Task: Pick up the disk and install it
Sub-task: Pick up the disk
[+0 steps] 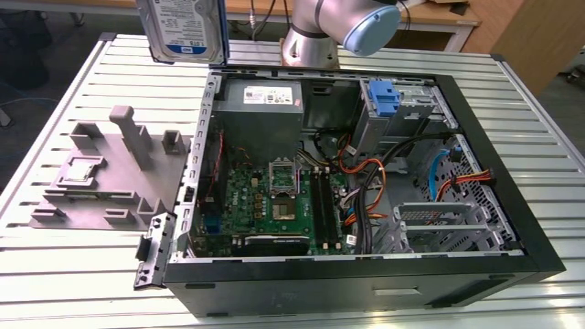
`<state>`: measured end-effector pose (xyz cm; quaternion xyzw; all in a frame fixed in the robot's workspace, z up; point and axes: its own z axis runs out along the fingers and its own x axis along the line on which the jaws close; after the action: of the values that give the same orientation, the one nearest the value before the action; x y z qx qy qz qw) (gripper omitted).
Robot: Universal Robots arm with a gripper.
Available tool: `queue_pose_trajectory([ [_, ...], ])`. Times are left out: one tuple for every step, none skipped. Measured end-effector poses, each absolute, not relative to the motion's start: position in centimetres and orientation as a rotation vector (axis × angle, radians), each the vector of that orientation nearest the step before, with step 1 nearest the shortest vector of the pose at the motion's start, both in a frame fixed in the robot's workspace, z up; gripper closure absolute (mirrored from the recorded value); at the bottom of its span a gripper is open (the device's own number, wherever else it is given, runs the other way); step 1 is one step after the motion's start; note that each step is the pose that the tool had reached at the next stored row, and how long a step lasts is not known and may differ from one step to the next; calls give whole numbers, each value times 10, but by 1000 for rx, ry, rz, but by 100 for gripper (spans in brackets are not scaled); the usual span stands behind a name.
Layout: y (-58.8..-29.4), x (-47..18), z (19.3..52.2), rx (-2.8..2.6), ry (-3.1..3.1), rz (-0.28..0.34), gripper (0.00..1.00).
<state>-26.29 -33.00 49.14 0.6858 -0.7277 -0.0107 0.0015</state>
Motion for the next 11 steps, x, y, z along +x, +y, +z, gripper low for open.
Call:
queue_pose_trajectory([
  [-330,-263,491,2153,-2284,-34,64],
  [-330,-263,491,2152,-2284,-34,64],
  [-330,-262,491,2152,-2284,-34,64],
  [-330,-262,491,2152,-2284,-34,64],
  [-330,-262,491,2152,-2284,-34,64],
  [-330,-262,491,2152,-2284,-34,64],
  [-330,-261,491,2152,-2284,-34,64],
  [-330,-261,491,2152,-2284,-34,64],
  [-330,-261,491,2152,-2284,-34,64],
  [-330,-261,491,2152,-2284,-34,64],
  [-330,-261,491,2152,-2284,-34,64],
])
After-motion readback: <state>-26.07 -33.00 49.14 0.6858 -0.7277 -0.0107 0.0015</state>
